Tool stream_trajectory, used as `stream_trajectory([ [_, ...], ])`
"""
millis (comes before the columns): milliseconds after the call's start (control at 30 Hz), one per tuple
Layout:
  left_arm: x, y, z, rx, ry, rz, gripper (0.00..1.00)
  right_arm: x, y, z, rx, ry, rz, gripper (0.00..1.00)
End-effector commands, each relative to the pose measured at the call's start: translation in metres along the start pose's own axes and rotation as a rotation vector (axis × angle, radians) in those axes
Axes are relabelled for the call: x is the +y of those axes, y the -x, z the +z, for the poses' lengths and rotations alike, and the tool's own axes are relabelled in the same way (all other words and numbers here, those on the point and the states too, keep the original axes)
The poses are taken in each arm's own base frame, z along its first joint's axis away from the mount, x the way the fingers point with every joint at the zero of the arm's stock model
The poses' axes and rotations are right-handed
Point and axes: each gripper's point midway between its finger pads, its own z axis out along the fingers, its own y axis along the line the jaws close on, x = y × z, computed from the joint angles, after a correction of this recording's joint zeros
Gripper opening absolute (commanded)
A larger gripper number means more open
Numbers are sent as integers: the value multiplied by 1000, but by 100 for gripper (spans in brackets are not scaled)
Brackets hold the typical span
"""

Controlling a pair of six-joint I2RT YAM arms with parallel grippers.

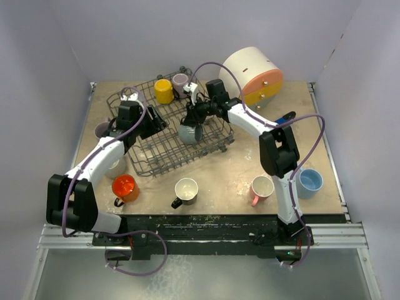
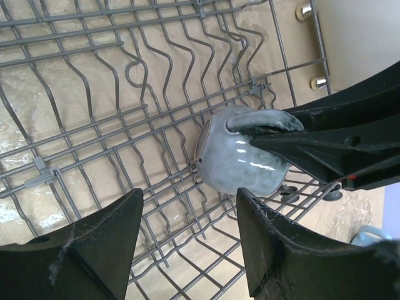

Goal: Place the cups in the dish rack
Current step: Turn the cup upside down in the dish rack.

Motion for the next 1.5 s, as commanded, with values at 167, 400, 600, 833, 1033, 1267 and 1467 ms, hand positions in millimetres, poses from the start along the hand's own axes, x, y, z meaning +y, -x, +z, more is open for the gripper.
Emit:
stream_trajectory([
  [167, -16, 13, 15, -3, -73, 34, 65, 15, 35, -36, 26, 27, -166, 28],
  [400, -16, 5, 25, 31, -97, 53, 67, 13, 25, -40, 79, 19, -154, 28],
  [600, -13, 1, 37, 62, -118, 80, 69, 11, 19, -38, 111, 30, -146, 9],
  [833, -24, 14, 35, 75, -226, -4, 74, 12, 9, -47, 134, 37, -140, 0],
  [1033, -52, 14, 37, 89, -373, -236, 81, 12, -3, -64, 115, 43, -146, 0],
  [1267, -69, -3, 53, 181, -219, -480, 83, 16, -14, -69, 83, 26, -223, 0],
  [1467, -80, -6, 44, 215, -37, -614, 72, 15, -15, -71, 45, -6, -271, 0],
])
